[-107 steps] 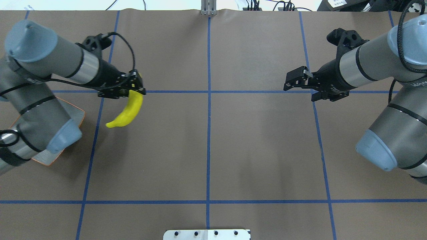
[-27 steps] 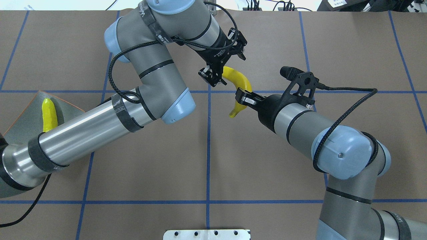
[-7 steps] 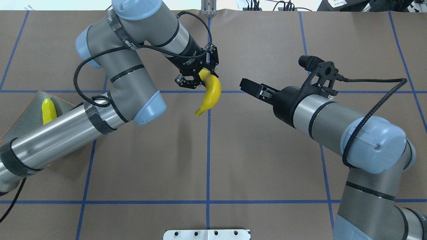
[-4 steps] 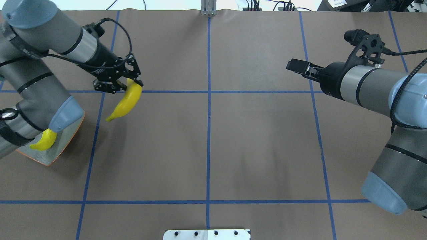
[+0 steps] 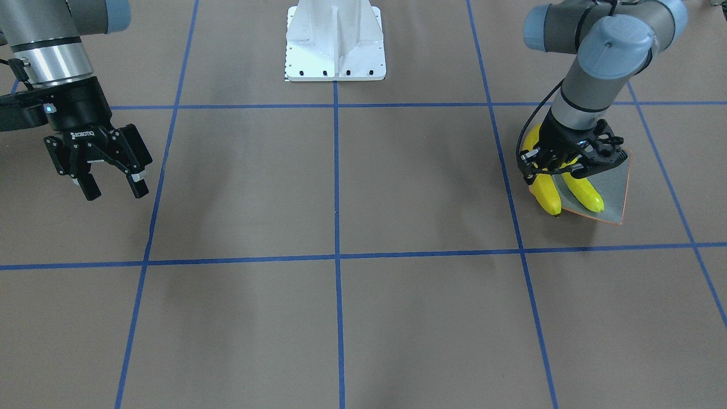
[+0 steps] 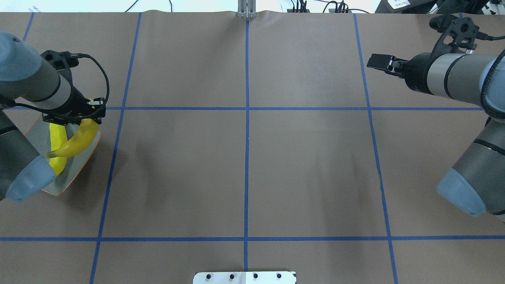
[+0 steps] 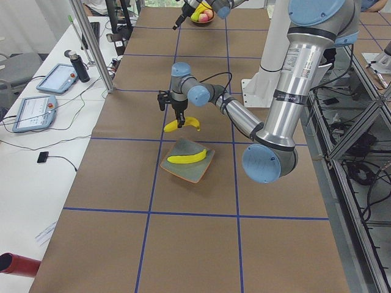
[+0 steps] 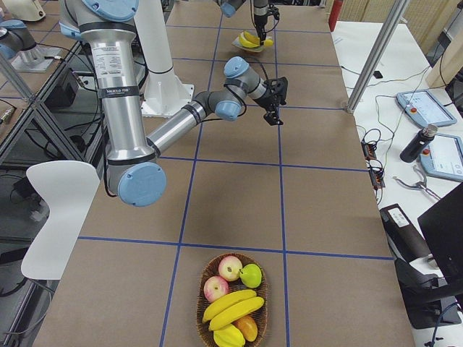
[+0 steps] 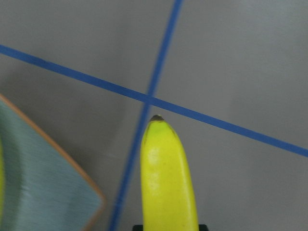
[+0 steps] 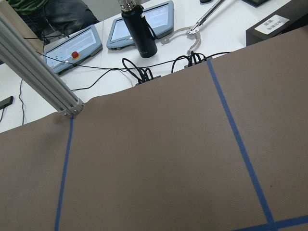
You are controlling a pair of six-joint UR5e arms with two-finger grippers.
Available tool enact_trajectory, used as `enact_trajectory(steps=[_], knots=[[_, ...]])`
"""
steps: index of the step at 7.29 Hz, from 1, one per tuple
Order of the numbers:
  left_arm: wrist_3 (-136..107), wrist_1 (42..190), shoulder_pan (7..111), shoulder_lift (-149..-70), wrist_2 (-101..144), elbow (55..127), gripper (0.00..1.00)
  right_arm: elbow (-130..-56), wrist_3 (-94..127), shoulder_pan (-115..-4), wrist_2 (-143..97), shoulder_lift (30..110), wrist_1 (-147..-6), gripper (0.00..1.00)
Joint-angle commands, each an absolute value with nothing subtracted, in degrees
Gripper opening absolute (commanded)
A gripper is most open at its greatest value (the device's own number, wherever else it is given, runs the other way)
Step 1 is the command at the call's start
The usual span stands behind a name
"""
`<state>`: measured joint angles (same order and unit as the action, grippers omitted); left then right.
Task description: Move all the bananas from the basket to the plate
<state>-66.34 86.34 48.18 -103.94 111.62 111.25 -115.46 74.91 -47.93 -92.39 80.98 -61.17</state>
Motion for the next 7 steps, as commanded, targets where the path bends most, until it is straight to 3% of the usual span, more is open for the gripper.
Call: enact_trajectory(steps=[1, 6, 7], knots=[[-64.86, 82.71, 47.46, -99.95, 105.76, 112.76, 0.0, -114.17, 74.53, -49.22, -93.25, 81.03, -61.35, 1.0], [-65.04, 82.53, 45.88, -99.58, 104.5, 109.25, 0.0, -112.85, 68.12, -54.05, -99.84, 83.14, -61.35, 1.0], [-65.04, 82.62, 45.7, -100.1, 104.59, 108.03, 0.25, -112.85, 68.12, -54.05, -99.93, 83.06, -61.35, 1.0]])
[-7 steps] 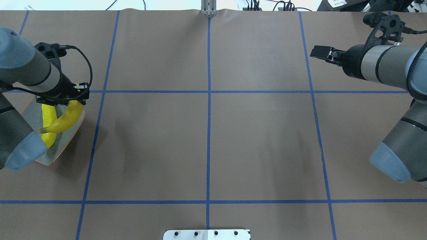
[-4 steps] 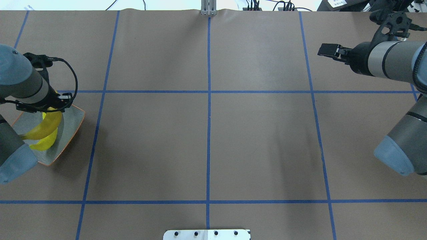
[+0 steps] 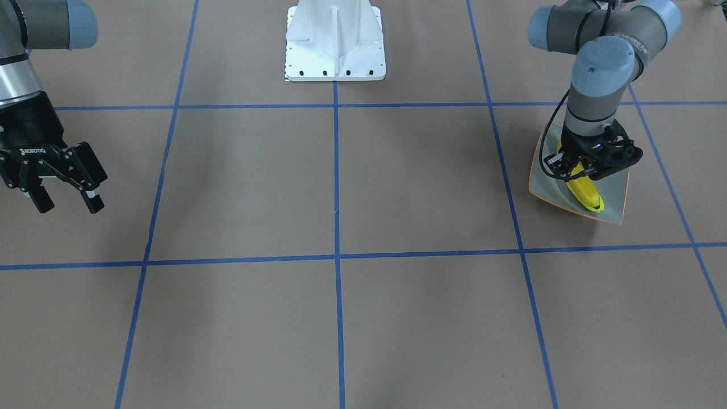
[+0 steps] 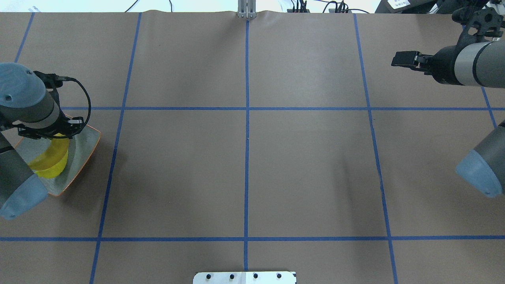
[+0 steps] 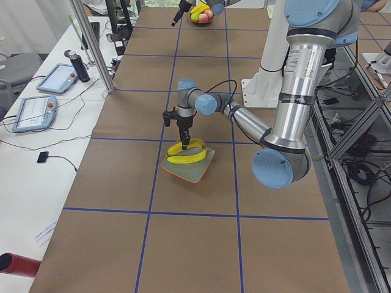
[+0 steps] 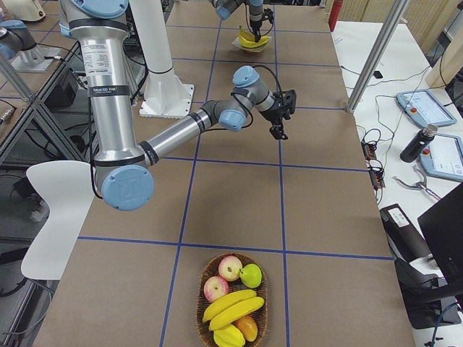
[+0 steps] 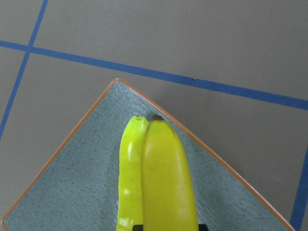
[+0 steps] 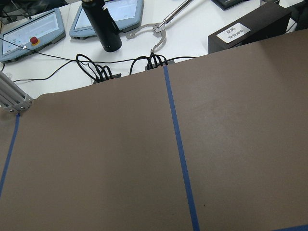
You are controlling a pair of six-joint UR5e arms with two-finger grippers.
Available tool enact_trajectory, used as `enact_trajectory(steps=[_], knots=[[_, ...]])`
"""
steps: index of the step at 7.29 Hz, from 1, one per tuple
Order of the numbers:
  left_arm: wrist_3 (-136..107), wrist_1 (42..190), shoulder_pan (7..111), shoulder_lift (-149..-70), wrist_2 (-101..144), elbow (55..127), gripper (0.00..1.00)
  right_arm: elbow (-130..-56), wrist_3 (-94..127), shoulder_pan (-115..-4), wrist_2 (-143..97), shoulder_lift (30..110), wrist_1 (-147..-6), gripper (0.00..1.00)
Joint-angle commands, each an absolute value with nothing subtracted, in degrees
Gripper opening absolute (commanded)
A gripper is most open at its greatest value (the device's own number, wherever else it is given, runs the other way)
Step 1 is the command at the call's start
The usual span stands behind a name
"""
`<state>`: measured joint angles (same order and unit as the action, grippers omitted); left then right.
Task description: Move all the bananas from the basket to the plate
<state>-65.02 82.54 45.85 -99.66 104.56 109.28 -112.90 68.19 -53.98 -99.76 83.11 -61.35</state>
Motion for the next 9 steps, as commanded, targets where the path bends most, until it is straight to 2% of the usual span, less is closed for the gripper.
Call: enact_trajectory(steps=[1, 2, 3, 7, 9], knots=[[-65.04, 82.62, 45.7, -102.54, 104.59, 105.93, 0.37, -112.94, 68.12, -54.14, -99.93, 83.06, -61.35, 1.0], [-64.95, 82.79, 45.7, -103.0, 104.5, 104.78, 0.57, -113.03, 68.2, -54.4, -100.45, 83.06, -61.26, 1.0], [-64.08, 82.88, 45.7, -102.83, 104.5, 104.85, 1.0, -113.03, 68.81, -54.58, -100.72, 82.62, -61.26, 1.0], [-55.72, 82.79, 47.02, -103.97, 105.38, 108.88, 1.0, -113.12, 67.94, -58.25, -106.31, 84.1, -61.17, 1.0], [-55.55, 84.62, 47.02, -105.29, 110.79, 111.44, 1.0, -112.33, 60.87, -65.01, -115.1, 89.61, -61.61, 1.0]])
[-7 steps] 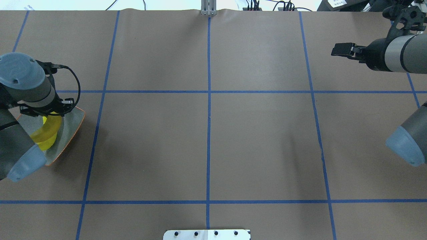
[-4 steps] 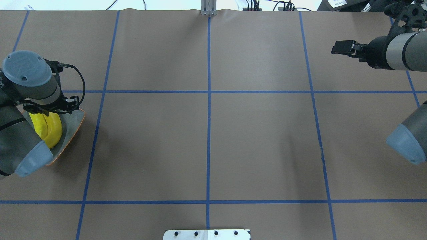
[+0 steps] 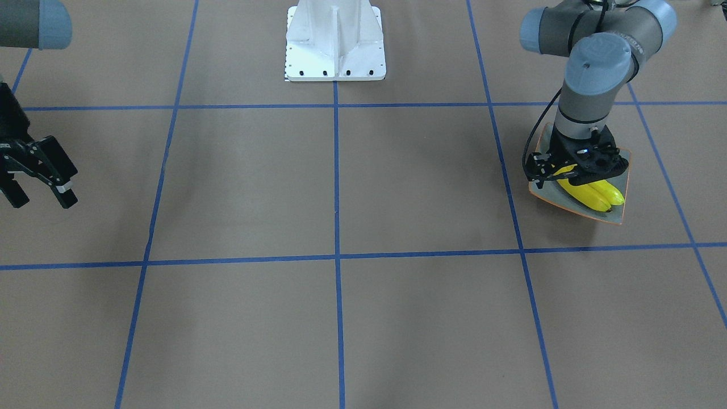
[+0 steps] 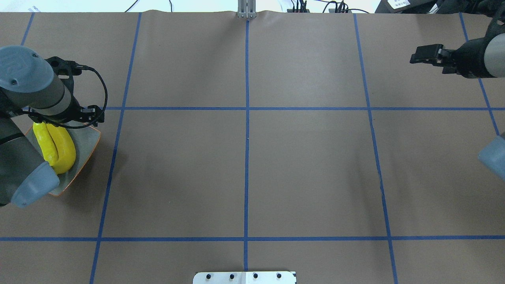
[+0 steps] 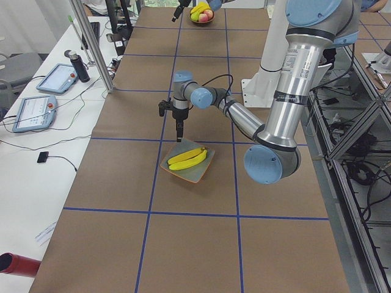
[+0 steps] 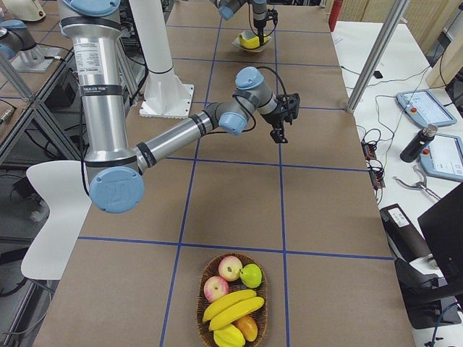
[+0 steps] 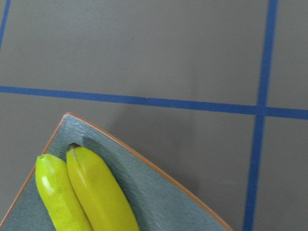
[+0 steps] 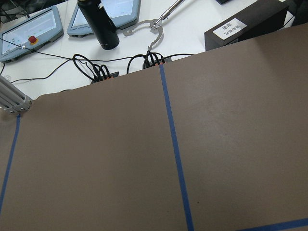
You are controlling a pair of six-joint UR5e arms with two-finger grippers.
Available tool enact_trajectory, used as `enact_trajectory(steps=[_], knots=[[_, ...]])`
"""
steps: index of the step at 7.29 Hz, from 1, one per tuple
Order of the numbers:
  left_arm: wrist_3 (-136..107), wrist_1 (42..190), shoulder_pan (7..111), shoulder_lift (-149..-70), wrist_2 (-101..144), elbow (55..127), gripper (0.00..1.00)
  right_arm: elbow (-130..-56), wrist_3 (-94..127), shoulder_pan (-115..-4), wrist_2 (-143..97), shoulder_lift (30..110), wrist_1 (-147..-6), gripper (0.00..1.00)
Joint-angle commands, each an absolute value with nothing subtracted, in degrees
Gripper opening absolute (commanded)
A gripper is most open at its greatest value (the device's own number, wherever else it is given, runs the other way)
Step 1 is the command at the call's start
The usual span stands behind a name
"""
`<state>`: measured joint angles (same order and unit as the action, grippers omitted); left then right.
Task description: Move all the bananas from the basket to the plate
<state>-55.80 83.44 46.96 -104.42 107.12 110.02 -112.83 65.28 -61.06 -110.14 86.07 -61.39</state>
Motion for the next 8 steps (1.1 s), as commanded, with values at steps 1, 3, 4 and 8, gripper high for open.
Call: enact_trajectory(steps=[1, 3, 4, 8], knots=[[-55.63, 87.86, 47.02, -105.29, 113.0, 111.53, 1.0, -110.85, 53.16, -69.13, -119.05, 95.13, -61.26, 1.0], [-56.34, 88.59, 47.02, -105.73, 114.87, 112.23, 1.0, -103.93, 34.99, -80.37, -129.68, 100.79, -61.17, 1.0], [-56.42, 88.59, 46.93, -105.73, 114.79, 112.15, 1.0, -99.8, 21.58, -84.77, -130.42, 101.77, -61.43, 1.0], [-59.31, 88.51, 46.67, -107.48, 114.79, 112.15, 1.0, -76.72, -7.86, -95.08, -131.65, 94.88, -61.7, 1.0]])
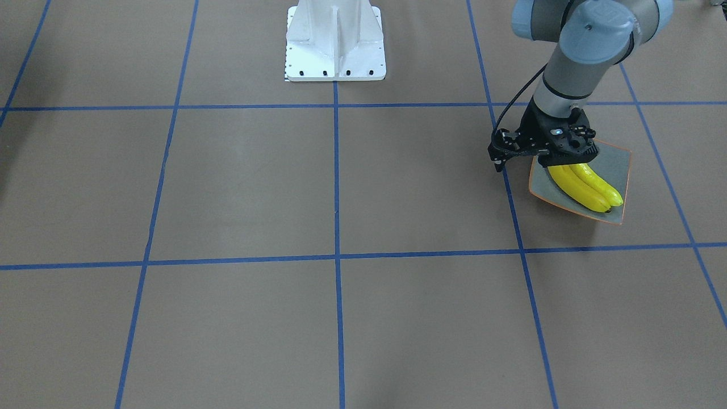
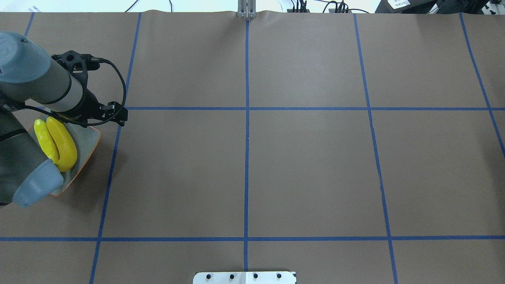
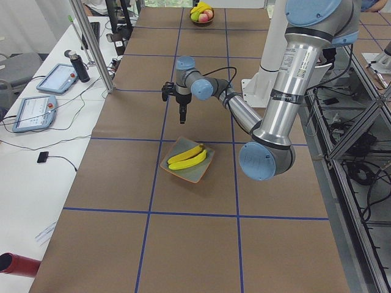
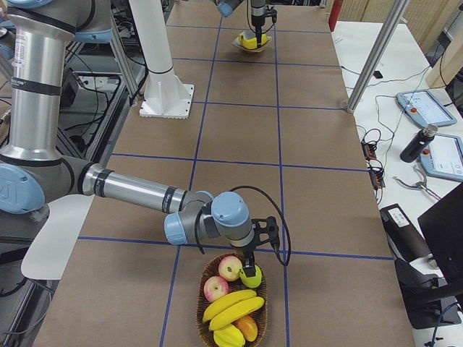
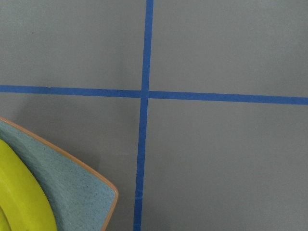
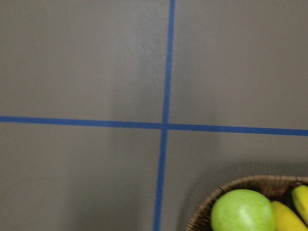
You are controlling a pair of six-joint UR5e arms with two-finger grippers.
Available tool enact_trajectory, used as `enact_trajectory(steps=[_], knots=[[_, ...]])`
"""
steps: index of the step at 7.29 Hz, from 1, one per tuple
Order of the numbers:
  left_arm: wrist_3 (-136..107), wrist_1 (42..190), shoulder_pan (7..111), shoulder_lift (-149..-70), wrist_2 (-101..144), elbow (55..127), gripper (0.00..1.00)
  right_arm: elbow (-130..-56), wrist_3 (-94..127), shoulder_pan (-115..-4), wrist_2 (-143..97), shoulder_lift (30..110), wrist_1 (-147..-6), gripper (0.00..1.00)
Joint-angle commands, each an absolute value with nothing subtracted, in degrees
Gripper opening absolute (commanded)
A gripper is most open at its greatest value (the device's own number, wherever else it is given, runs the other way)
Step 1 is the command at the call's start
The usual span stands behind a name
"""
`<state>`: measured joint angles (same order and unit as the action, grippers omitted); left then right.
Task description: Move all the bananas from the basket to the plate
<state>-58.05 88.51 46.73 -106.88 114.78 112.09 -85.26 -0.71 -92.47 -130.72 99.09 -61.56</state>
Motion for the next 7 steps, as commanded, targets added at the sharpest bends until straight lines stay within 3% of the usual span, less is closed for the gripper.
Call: enact_trajectory(steps=[1, 4, 7], knots=[[-60.11, 88.42, 46.58, -107.84, 114.79, 111.97, 1.0, -69.51, -11.74, -96.23, -133.23, 90.48, -61.7, 1.0], [-60.47, 88.42, 46.58, -107.84, 114.79, 112.06, 1.0, -64.09, -15.91, -96.15, -132.98, 88.69, -62.49, 1.0], [-60.56, 88.33, 46.67, -107.75, 114.79, 112.24, 1.0, -61.97, -23.16, -95.45, -132.01, 87.37, -64.07, 0.92]])
